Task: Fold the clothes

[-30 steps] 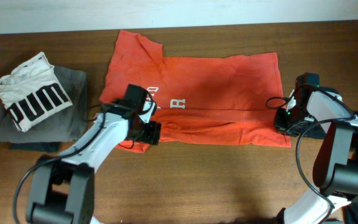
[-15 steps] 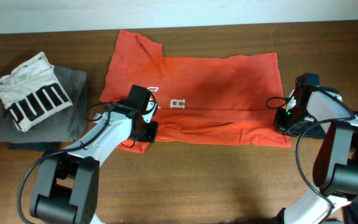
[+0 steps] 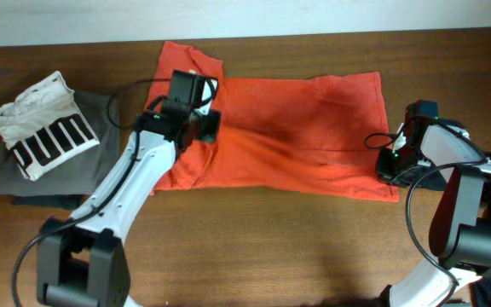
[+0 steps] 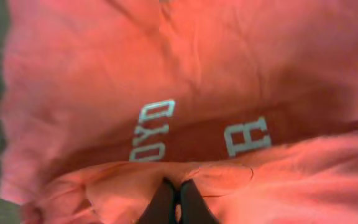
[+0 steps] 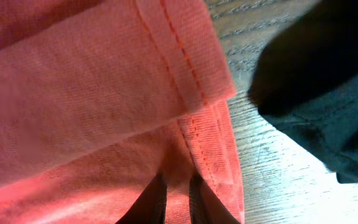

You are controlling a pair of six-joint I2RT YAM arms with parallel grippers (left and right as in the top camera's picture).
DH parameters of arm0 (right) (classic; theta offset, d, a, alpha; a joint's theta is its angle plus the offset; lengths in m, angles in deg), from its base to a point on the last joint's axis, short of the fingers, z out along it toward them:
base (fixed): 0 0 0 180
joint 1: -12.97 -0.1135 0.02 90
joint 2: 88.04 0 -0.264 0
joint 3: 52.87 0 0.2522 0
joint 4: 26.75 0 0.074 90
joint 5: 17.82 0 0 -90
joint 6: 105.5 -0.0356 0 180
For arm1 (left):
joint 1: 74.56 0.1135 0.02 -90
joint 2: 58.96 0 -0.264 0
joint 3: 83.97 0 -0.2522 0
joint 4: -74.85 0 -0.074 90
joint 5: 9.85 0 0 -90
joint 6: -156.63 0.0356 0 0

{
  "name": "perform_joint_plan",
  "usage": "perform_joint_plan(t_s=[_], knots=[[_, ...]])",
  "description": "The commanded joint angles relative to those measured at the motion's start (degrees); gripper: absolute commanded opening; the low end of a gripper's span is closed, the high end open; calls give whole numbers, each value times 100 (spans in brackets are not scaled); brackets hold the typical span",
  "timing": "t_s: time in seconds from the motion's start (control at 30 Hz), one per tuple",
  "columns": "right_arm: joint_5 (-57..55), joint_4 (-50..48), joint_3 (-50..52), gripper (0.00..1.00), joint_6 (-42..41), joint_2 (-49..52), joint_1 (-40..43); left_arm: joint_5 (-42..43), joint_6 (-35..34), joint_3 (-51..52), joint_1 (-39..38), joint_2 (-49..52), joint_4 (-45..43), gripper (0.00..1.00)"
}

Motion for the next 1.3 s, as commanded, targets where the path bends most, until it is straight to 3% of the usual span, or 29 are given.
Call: perform_joint_plan(t_s=[0.0,0.1,0.5,0.93,1.27], knots=[[31,2,26,18,-22,74,-4,-210,173,-20,-11,20,236,25],[31,0,24,18,-22,76,-4,-214,175,-20,-11,179,627,33],[31,7,24,19,-22,74,-4,-811,-7,-17,372,258,1683,31],[31,7,26,19,-22,74,-4,-256,-240,337,1303,702,1996,30],[31,0,24,19,-24,74,-4,-903,-243,933,1401,793,1893,30]])
